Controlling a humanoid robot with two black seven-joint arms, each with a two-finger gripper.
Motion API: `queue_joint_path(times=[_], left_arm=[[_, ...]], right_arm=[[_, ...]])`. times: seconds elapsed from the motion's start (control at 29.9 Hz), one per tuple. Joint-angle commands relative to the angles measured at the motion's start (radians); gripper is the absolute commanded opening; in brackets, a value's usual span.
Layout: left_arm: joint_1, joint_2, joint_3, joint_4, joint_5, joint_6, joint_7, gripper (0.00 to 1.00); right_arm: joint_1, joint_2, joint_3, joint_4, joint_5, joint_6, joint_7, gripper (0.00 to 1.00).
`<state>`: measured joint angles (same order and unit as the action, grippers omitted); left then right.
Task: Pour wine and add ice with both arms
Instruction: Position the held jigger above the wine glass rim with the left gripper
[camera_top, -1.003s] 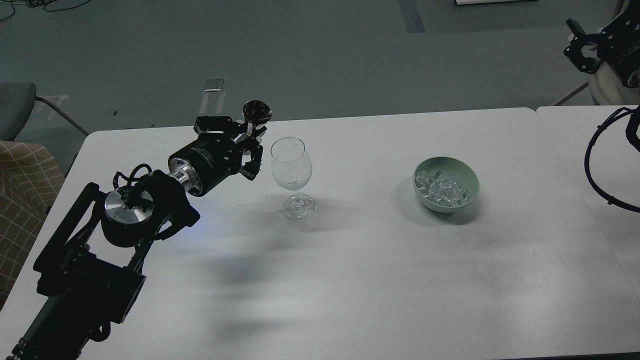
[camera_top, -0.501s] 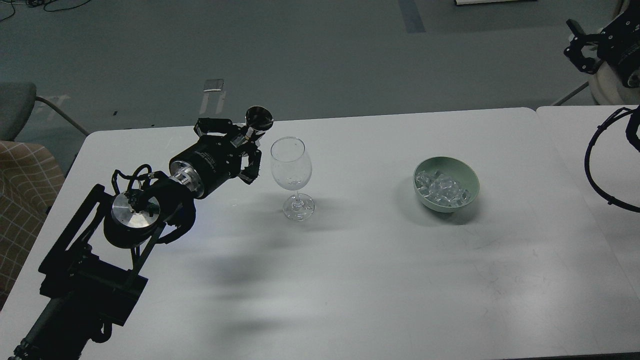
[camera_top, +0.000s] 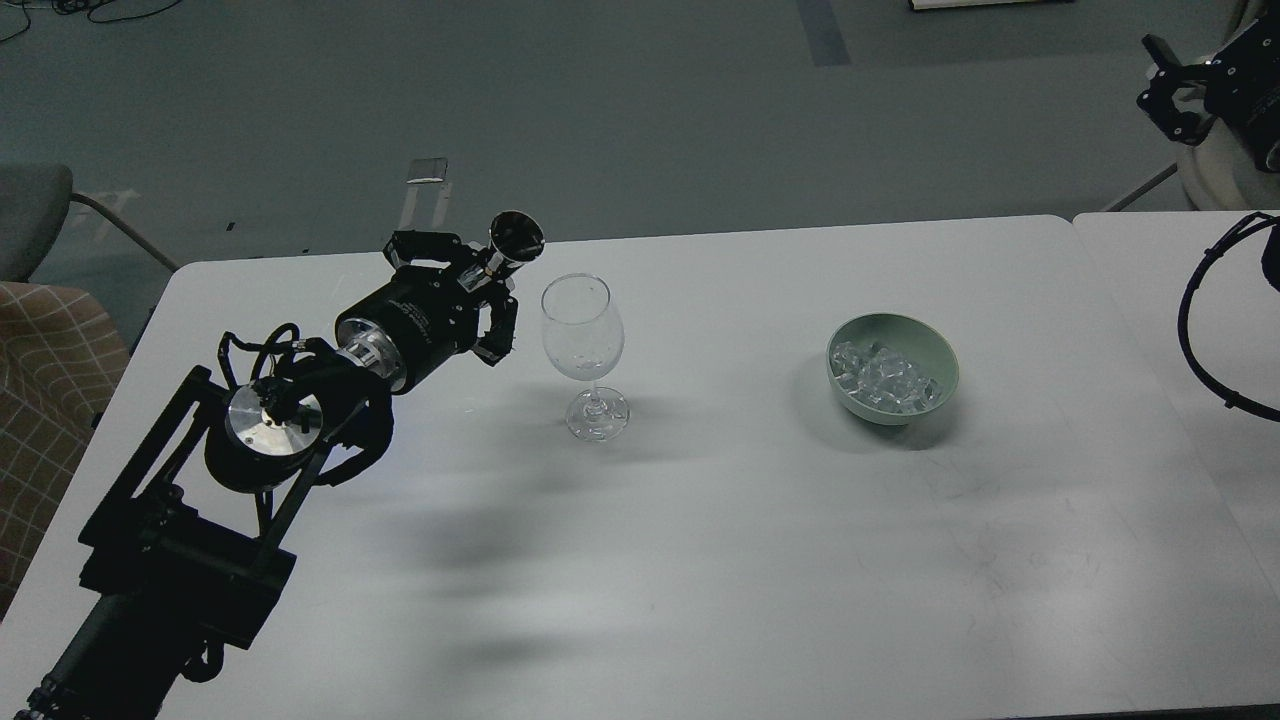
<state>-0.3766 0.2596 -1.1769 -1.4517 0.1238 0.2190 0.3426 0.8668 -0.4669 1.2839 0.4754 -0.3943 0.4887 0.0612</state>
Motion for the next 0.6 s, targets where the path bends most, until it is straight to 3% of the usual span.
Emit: queue_joint_path(times=[0.0, 0.57], left_arm=[[-0.001, 0.000, 0.000, -0.001, 0.023, -0.004, 0.001, 0.00], [-0.001, 0.000, 0.000, -0.036, 0.082, -0.036, 0.003, 0.00]], right_arm=[[0.000, -0.006, 0.000, -0.001, 0.000, 0.000, 0.000, 1.00], [0.000, -0.006, 0.000, 0.000, 0.000, 0.000, 0.000, 1.00]])
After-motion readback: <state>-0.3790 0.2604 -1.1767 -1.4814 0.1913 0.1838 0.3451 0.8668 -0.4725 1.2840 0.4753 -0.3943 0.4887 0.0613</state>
